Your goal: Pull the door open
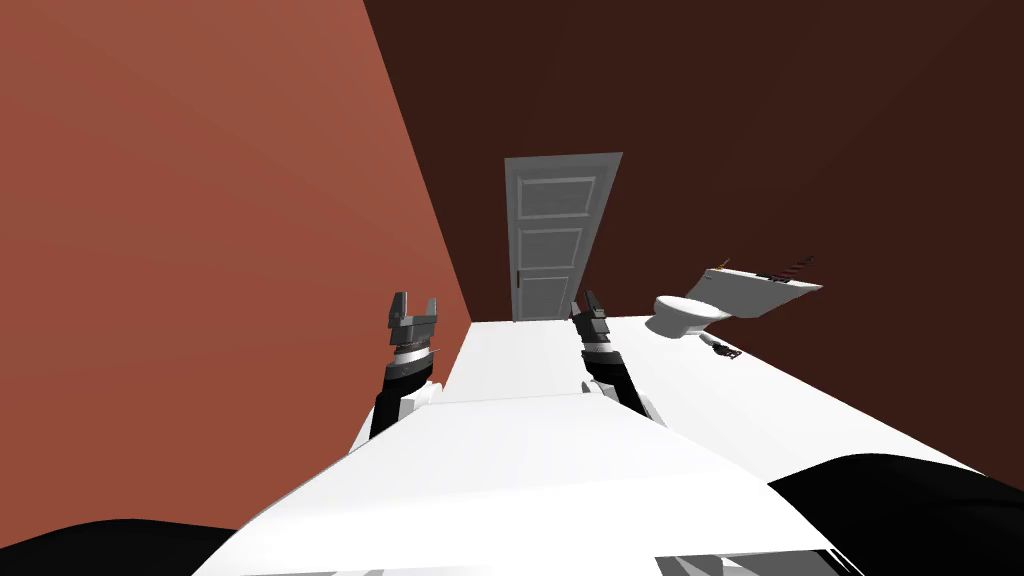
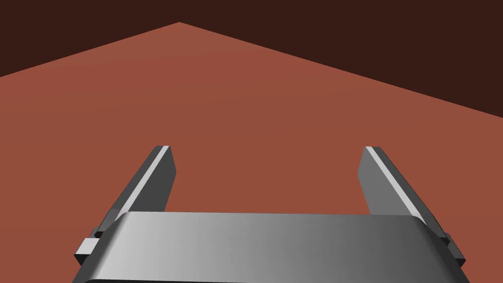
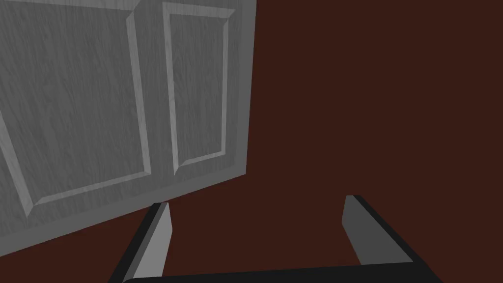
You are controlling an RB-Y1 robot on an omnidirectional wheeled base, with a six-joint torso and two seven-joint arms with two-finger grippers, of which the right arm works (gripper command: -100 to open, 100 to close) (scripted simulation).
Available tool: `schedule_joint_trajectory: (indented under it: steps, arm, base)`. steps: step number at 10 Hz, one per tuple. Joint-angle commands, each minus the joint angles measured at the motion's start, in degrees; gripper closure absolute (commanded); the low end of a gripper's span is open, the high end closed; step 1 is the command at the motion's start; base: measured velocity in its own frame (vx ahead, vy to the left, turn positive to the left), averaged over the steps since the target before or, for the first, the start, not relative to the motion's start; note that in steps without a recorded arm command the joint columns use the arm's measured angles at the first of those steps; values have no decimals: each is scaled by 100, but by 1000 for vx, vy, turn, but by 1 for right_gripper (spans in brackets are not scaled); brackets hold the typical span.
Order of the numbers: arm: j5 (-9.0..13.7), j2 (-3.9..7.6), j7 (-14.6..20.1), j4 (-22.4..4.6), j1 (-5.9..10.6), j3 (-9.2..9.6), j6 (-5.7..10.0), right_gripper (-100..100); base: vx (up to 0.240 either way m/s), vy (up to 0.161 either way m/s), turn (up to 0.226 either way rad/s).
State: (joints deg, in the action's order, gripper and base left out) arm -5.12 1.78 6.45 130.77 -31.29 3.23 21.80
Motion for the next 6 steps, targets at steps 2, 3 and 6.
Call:
schedule_joint_trajectory:
  steps: [2, 3, 6]
  arm:
    - [133, 81, 239, -252, 82, 44, 81, -100]
    - [180, 108, 324, -341, 110, 59, 110, -100]
    - [365, 205, 658, -695, 225, 120, 224, -100]
  base:
    - [99, 15, 22]
    - [129, 24, 16]
    - [132, 28, 19]
